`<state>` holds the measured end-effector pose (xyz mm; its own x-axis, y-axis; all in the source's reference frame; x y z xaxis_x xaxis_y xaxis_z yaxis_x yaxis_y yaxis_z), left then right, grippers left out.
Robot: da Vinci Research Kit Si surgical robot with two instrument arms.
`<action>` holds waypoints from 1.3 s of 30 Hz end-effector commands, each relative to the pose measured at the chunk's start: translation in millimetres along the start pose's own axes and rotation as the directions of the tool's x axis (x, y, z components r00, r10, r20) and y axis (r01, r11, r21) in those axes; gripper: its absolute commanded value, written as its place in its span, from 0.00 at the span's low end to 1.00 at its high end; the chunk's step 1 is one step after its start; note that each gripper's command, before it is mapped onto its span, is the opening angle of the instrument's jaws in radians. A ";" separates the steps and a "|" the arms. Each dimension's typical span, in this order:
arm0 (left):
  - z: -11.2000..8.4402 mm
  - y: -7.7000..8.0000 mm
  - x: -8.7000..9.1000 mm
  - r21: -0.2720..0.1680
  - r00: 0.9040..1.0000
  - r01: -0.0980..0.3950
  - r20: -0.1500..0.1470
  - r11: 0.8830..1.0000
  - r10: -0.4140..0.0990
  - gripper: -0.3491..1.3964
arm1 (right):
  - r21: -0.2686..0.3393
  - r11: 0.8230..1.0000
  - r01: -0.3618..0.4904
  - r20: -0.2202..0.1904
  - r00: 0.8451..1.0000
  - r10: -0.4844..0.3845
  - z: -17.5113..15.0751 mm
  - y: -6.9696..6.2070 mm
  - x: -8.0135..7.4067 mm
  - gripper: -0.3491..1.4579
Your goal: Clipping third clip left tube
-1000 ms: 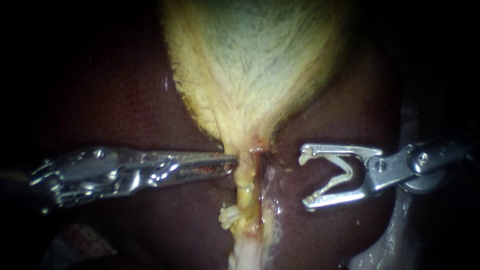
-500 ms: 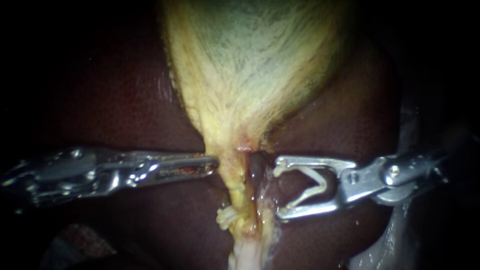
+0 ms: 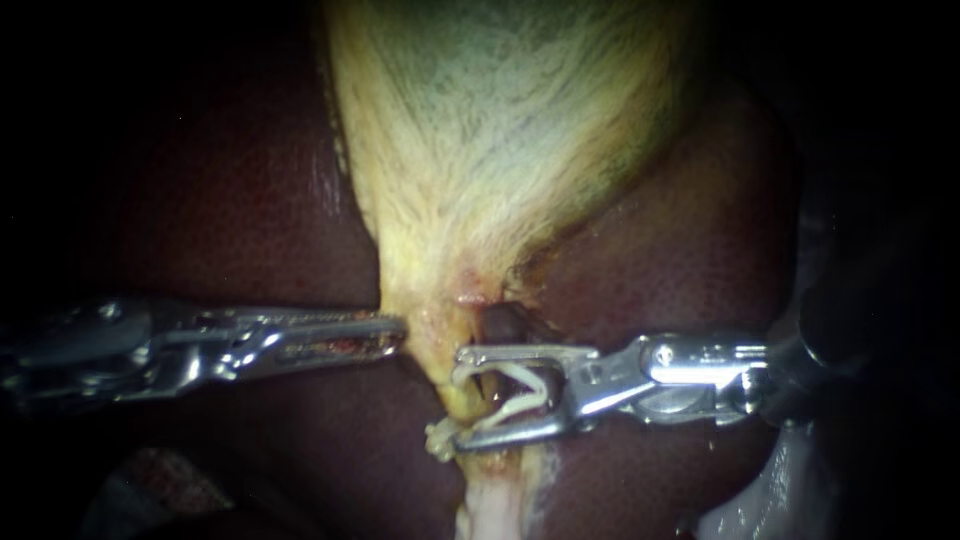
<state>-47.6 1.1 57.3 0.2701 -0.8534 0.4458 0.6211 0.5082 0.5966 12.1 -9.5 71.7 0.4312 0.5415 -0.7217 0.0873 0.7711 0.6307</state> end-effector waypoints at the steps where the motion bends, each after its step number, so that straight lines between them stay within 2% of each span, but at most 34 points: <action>1: 0.0 -0.1 -0.1 -0.002 1.000 0.001 0.001 1.000 -0.001 0.00 | -0.002 1.000 0.003 0.007 1.000 -0.003 0.0 0.3 -0.4 0.48; 5: 0.1 -0.3 -0.4 -0.001 1.000 0.003 0.006 1.000 -0.003 0.00 | -0.011 1.000 0.006 0.031 1.000 -0.006 0.3 0.9 -1.1 0.48; 10: 0.5 -0.6 -0.7 -0.003 1.000 0.005 0.007 1.000 -0.005 0.00 | -0.013 1.000 0.008 0.034 0.999 -0.008 1.4 0.5 -0.9 0.48; 14: 0.8 -0.7 -0.9 -0.004 1.000 0.006 0.008 1.000 -0.006 0.00 | -0.012 1.000 0.011 0.017 1.000 -0.011 2.8 -0.7 -0.2 0.48; 17: 1.0 -0.7 -0.9 -0.005 1.000 0.006 0.008 1.000 -0.006 0.00 | 0.030 0.999 0.014 0.007 1.000 -0.014 3.8 -1.7 0.4 0.48; 19: 1.1 -0.6 -0.9 -0.005 1.000 0.006 0.008 1.000 -0.006 0.00 | 0.080 0.996 0.024 0.001 1.000 -0.024 4.6 -2.5 0.8 0.48; 23: 1.3 -0.6 -1.0 -0.005 1.000 0.006 0.008 1.000 -0.006 0.00 | 0.104 0.994 0.034 -0.016 0.999 -0.033 5.7 -3.1 1.6 0.48; 32: 1.5 -0.7 -1.0 -0.010 1.000 0.007 0.009 1.000 -0.007 0.00 | 0.084 0.996 0.035 -0.057 0.998 -0.031 5.5 -2.2 3.1 0.47; 39: 1.6 -0.7 -0.9 -0.008 1.000 0.006 0.009 1.000 -0.006 0.00 | 0.065 0.998 0.012 -0.099 0.995 -0.006 3.7 -1.6 5.6 0.47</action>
<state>-49.5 1.6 57.6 0.2594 -0.8557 0.4478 0.6290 0.5015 0.5940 17.6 -8.6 67.4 0.3347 0.5726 -0.7484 0.1450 0.7534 0.6413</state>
